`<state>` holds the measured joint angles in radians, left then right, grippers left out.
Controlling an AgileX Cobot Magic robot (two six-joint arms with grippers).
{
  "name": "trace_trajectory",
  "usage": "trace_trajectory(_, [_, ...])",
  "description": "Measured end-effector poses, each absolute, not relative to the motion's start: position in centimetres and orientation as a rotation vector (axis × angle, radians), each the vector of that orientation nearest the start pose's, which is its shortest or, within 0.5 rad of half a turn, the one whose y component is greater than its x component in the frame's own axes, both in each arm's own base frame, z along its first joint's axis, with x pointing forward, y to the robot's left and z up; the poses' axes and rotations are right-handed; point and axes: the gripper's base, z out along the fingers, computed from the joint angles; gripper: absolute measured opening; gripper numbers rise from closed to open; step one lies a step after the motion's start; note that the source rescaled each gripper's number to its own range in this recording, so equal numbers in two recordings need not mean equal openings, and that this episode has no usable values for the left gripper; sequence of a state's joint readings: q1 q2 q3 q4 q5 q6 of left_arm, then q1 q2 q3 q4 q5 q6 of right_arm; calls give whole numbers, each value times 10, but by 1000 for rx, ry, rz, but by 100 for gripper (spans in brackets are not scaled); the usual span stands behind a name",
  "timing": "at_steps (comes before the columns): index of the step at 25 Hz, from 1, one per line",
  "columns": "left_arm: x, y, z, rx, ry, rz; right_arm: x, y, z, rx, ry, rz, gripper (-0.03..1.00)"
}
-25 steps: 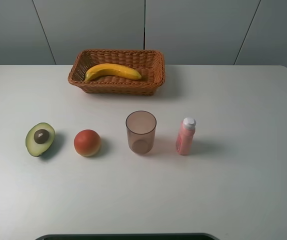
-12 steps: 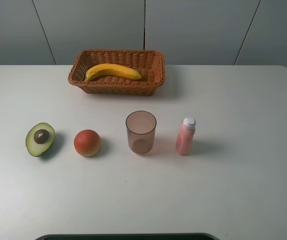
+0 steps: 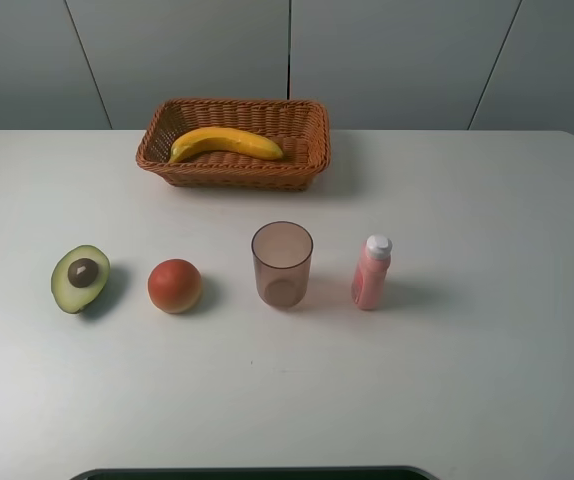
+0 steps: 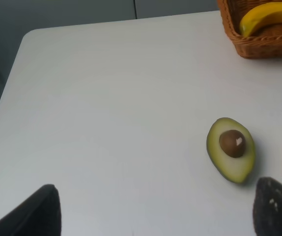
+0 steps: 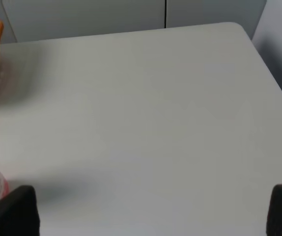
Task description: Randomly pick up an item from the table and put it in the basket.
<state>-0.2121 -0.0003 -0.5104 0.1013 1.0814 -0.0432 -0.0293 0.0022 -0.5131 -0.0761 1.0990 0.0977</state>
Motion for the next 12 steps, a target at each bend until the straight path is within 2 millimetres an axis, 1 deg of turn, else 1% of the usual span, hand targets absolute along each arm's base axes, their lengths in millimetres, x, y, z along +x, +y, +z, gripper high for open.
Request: trace_trajectory(12, [-5, 9, 279, 166, 2043, -38, -8, -5, 278, 132, 2060, -25, 100])
